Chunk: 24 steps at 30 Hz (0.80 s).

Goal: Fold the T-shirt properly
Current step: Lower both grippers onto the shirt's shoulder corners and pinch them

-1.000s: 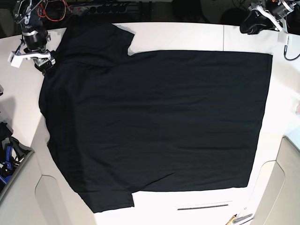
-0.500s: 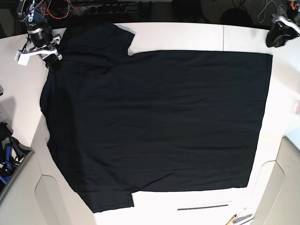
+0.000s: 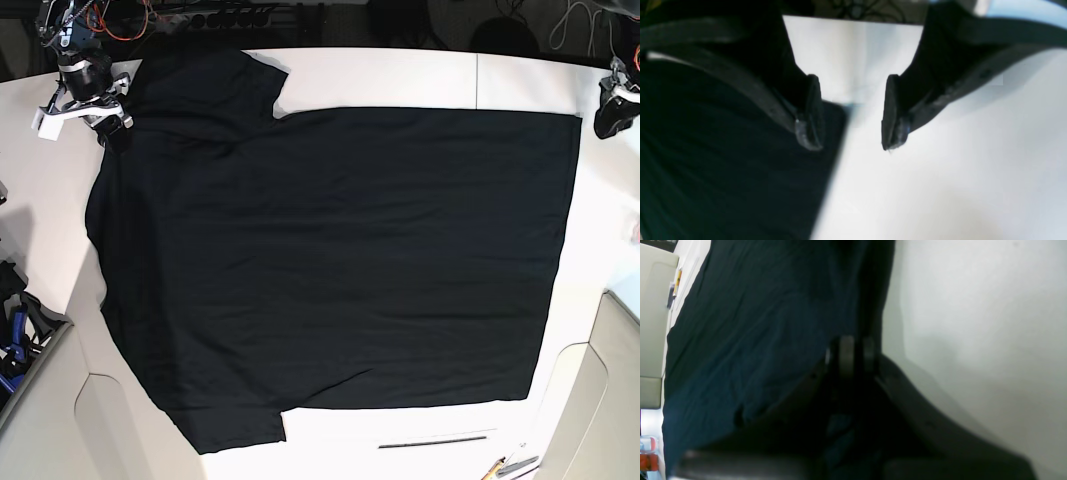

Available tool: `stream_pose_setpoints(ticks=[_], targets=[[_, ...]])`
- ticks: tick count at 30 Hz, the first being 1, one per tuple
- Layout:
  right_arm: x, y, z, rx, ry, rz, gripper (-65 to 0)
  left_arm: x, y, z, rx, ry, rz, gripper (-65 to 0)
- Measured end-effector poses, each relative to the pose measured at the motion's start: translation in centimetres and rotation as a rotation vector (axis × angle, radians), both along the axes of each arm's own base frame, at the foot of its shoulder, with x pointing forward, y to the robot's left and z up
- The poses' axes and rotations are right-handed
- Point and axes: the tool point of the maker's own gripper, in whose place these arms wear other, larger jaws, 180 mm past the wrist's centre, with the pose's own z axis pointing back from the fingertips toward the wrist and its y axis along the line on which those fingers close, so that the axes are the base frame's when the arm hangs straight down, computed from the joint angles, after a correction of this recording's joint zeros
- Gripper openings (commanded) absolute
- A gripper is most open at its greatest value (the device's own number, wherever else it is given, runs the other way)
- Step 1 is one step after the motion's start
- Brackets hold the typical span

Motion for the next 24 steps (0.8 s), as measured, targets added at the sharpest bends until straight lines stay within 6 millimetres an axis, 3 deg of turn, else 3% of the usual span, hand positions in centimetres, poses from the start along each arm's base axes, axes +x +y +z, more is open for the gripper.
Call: stream_pose_setpoints(ticks=[6, 14, 21, 22, 24], targets=[[0.0, 0.0, 0.0, 0.000, 0.000, 0.000, -65.0, -0.5, 0.5, -2.1, -0.084, 0.021, 0.067, -33.4], [0.0, 0.0, 0.0, 0.000, 0.000, 0.000, -65.0, 1.2, -3.8, -3.5, -0.151, 0.012, -0.040, -33.4], [0.0, 0.0, 0.0, 0.000, 0.000, 0.000, -65.0, 1.3, -4.4, -3.6, -0.175, 0.019, -0.054, -33.6], [0.0, 0.0, 0.0, 0.000, 0.000, 0.000, -65.0, 1.3, -4.4, -3.5, -0.178, 0.017, -0.052, -35.1], [0.0, 0.0, 0.0, 0.000, 0.000, 0.000, -65.0, 1.2, -4.4, -3.6, -0.175, 0.024, -0.056, -48.4]])
